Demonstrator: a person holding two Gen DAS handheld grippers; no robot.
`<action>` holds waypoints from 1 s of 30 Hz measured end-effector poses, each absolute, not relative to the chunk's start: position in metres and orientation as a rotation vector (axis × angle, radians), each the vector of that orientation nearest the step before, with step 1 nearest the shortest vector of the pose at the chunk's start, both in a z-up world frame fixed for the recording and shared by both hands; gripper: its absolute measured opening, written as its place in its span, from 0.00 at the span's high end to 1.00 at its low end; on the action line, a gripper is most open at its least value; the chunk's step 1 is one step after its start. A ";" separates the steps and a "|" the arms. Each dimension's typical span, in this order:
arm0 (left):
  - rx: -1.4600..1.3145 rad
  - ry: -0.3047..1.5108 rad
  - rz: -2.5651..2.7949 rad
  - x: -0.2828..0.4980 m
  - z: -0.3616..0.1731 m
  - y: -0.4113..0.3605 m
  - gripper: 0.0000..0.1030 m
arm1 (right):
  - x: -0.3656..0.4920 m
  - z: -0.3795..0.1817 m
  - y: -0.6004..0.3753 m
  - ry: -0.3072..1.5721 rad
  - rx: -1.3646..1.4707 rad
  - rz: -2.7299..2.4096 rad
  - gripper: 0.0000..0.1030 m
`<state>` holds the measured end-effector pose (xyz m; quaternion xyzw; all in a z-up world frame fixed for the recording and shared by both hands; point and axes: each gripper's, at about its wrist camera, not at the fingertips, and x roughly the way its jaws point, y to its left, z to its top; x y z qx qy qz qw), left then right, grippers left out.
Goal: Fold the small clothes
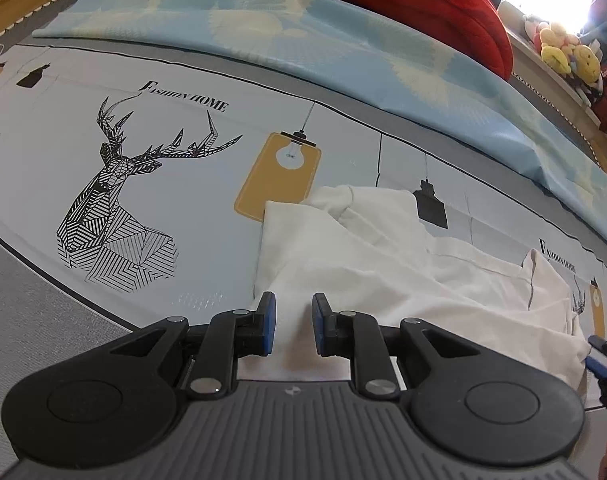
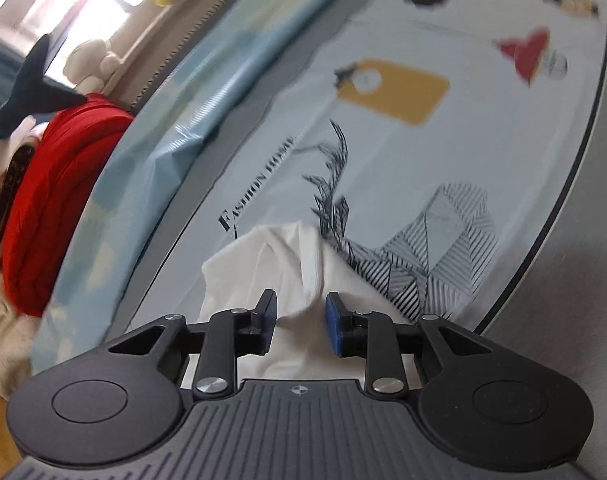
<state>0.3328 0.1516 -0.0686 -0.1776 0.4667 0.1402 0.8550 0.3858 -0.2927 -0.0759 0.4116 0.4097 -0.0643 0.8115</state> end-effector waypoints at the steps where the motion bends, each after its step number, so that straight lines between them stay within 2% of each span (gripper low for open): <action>1: -0.380 0.983 0.295 0.333 -0.069 0.152 0.79 | 0.388 -0.079 -0.292 0.879 0.880 -0.149 0.72; 2: -0.387 0.985 0.293 0.333 -0.069 0.152 0.79 | 0.390 -0.081 -0.291 0.886 0.873 -0.157 0.72; 4: -0.394 0.986 0.286 0.333 -0.069 0.153 0.79 | 0.395 -0.083 -0.288 0.906 0.850 -0.170 0.79; 5: -0.397 0.986 0.283 0.334 -0.069 0.152 0.79 | 0.398 -0.082 -0.286 0.908 0.816 -0.176 1.00; 7: -0.404 0.986 0.281 0.334 -0.069 0.153 0.79 | 0.402 -0.072 -0.280 0.869 0.724 -0.173 1.00; 11: -0.421 0.981 0.273 0.334 -0.067 0.155 0.79 | 0.404 -0.024 -0.265 0.609 0.459 -0.172 1.00; 15: -0.424 0.983 0.257 0.334 -0.066 0.157 0.79 | 0.405 -0.006 -0.265 0.510 0.345 -0.189 0.96; 18: -0.427 0.984 0.254 0.334 -0.065 0.158 0.79 | 0.404 -0.012 -0.277 0.586 0.432 -0.150 0.89; 21: -0.442 0.992 0.245 0.334 -0.066 0.160 0.79 | 0.401 -0.023 -0.283 0.675 0.468 -0.147 0.89; 23: -0.466 1.006 0.241 0.334 -0.070 0.164 0.75 | 0.397 -0.030 -0.282 0.752 0.440 -0.149 0.89; 25: -0.486 1.020 0.249 0.334 -0.074 0.168 0.74 | 0.395 -0.043 -0.277 0.866 0.387 -0.128 0.79; 26: -0.494 1.025 0.252 0.334 -0.075 0.171 0.74 | 0.398 -0.057 -0.276 0.968 0.341 -0.122 0.68; 27: -0.502 1.033 0.256 0.334 -0.078 0.174 0.74 | 0.399 -0.070 -0.277 1.047 0.309 -0.137 0.65; 29: -0.513 1.044 0.262 0.334 -0.081 0.179 0.74 | 0.394 -0.087 -0.296 1.093 0.382 -0.235 0.49; 30: -0.521 1.050 0.259 0.334 -0.083 0.181 0.74 | 0.390 -0.086 -0.306 1.076 0.443 -0.273 0.51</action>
